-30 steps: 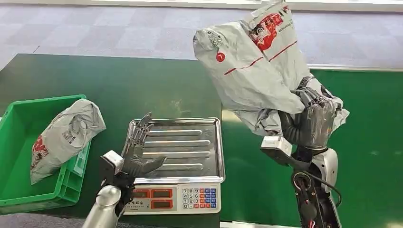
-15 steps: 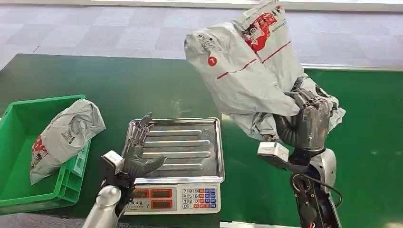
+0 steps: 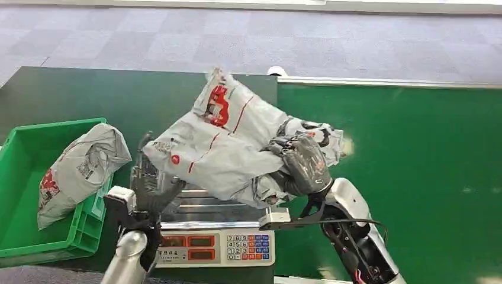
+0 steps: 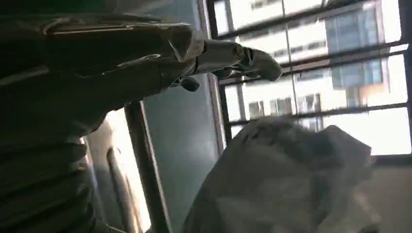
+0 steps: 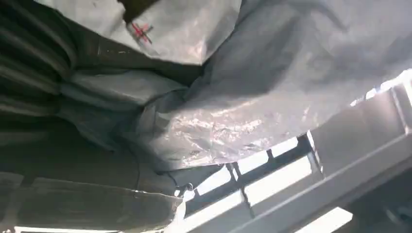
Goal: Moved the parcel from conveyor to table for the left to box.
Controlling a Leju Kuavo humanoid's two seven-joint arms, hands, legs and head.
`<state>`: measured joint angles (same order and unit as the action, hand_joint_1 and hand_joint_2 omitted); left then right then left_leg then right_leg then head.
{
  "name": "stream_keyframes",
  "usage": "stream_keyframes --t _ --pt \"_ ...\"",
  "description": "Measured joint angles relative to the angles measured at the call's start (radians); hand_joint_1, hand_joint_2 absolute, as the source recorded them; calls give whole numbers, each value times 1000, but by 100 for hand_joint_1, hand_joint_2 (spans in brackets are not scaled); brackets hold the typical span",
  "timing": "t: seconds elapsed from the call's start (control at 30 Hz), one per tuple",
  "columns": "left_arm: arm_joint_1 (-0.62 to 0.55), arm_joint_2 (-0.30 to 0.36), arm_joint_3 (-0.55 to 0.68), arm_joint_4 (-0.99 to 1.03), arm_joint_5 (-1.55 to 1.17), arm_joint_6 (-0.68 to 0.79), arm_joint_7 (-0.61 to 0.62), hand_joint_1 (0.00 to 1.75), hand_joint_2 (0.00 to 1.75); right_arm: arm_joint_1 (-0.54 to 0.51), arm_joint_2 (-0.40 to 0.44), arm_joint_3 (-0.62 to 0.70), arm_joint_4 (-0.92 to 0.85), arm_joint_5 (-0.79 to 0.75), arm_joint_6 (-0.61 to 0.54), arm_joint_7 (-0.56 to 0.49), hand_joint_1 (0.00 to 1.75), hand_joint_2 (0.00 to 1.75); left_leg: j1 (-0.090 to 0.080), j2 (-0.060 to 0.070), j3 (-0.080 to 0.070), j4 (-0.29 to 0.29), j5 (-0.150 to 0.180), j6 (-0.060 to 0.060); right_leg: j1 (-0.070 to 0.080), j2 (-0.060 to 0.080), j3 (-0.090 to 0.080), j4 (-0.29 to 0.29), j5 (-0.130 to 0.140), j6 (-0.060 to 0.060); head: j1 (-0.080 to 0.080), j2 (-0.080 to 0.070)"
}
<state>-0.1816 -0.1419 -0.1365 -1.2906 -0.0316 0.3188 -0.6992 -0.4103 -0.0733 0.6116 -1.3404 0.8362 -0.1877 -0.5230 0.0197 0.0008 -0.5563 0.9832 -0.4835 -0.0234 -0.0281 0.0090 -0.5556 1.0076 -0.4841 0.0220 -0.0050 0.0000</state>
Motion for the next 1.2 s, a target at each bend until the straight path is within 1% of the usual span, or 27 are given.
stream_keyframes --t 0.03,0.07,0.1,0.23,0.27,0.3,0.33,0.43,0.53,0.87,0.93,1.07,1.13,1.2 --pt "6 -2 9 -32 20 53 0 0 175 -3 -3 23 19 -6 5 -2 175 175 0 0 0 0 0 0 0 0 0 0 0 0 0 0" --pt "15 -3 18 -61 35 84 0 0 175 -7 -6 42 34 -13 9 -3 171 175 0 0 0 0 0 0 0 0 0 0 0 0 0 0" --pt "24 -9 31 -93 45 111 0 0 175 -13 -7 62 49 -19 13 -3 173 175 0 0 0 0 0 0 0 0 -1 0 0 0 0 0" --pt "50 -31 82 -189 69 165 0 0 175 -38 -9 117 101 -30 32 -3 175 175 0 0 0 0 0 0 0 0 0 0 0 0 0 0" --pt "54 -42 101 -215 73 176 0 0 175 -44 -9 130 114 -32 39 -3 171 175 0 0 0 0 0 0 0 0 0 0 0 0 0 0" --pt "57 -49 118 -235 80 185 0 0 175 -51 -8 141 125 -34 45 -3 175 175 0 0 0 0 0 0 0 0 0 0 0 0 0 0" --pt "61 -60 135 -255 85 189 0 0 175 -56 -8 151 134 -36 50 -2 175 175 0 0 0 0 0 0 0 0 0 0 0 0 0 0" --pt "75 -95 204 -328 102 175 0 0 175 -78 -7 178 168 -46 67 5 175 175 0 0 0 0 0 0 0 0 0 0 0 0 0 0" --pt "78 -119 246 -365 105 165 0 0 175 -94 -4 196 193 -51 73 13 175 175 0 0 0 0 0 0 0 0 0 0 0 0 0 0" --pt "77 -149 279 -402 111 175 0 0 175 -103 -2 225 227 -97 125 8 175 175 0 0 0 0 0 0 0 0 0 0 0 0 0 0" --pt "77 -153 286 -402 123 148 0 0 175 -103 -2 228 227 -127 156 -5 175 175 0 0 0 0 0 0 0 0 0 0 0 0 0 0" --pt "75 -160 296 -397 134 114 0 0 175 -101 -3 234 223 -229 272 -60 175 175 0 0 0 0 0 0 0 0 0 0 0 0 0 0" --pt "74 -162 300 -394 137 109 0 0 175 -101 -5 239 215 -244 295 -64 175 175 0 0 0 0 0 0 0 0 0 0 0 0 0 0" --pt "73 -165 307 -390 141 105 0 0 175 -103 -8 244 212 -244 315 -45 175 175 0 0 0 0 0 0 0 0 0 0 0 0 0 0"
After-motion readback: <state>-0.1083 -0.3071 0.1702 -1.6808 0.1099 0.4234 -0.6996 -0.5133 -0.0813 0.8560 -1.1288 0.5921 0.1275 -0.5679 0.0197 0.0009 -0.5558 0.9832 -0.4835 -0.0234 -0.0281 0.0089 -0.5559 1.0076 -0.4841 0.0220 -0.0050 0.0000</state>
